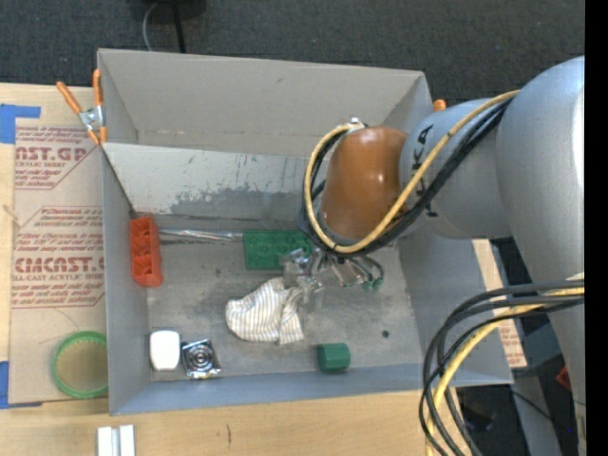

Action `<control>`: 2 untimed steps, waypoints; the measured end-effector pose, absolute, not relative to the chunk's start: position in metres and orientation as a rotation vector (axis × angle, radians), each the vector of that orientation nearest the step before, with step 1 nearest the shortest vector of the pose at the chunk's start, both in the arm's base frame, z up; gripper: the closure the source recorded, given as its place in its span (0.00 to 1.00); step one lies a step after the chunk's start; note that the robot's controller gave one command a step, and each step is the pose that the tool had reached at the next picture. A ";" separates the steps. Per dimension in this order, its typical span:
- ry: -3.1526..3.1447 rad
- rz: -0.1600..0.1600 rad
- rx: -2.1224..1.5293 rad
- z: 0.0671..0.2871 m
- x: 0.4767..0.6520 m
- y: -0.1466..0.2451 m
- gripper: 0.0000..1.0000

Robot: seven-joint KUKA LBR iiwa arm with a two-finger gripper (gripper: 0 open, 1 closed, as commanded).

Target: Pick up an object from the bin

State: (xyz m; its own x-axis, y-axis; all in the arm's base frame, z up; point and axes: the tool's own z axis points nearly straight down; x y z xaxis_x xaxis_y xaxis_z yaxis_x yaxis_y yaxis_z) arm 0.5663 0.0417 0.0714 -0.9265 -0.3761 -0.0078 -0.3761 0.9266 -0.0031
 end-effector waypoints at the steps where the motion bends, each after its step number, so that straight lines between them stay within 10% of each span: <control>1: 3.082 -0.001 -0.603 0.077 0.564 0.042 1.00; 2: 3.075 -0.001 -0.624 0.132 0.564 0.042 1.00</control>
Offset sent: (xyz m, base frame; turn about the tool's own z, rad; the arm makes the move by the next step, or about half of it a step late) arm -0.0076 0.0041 -0.0014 -0.2733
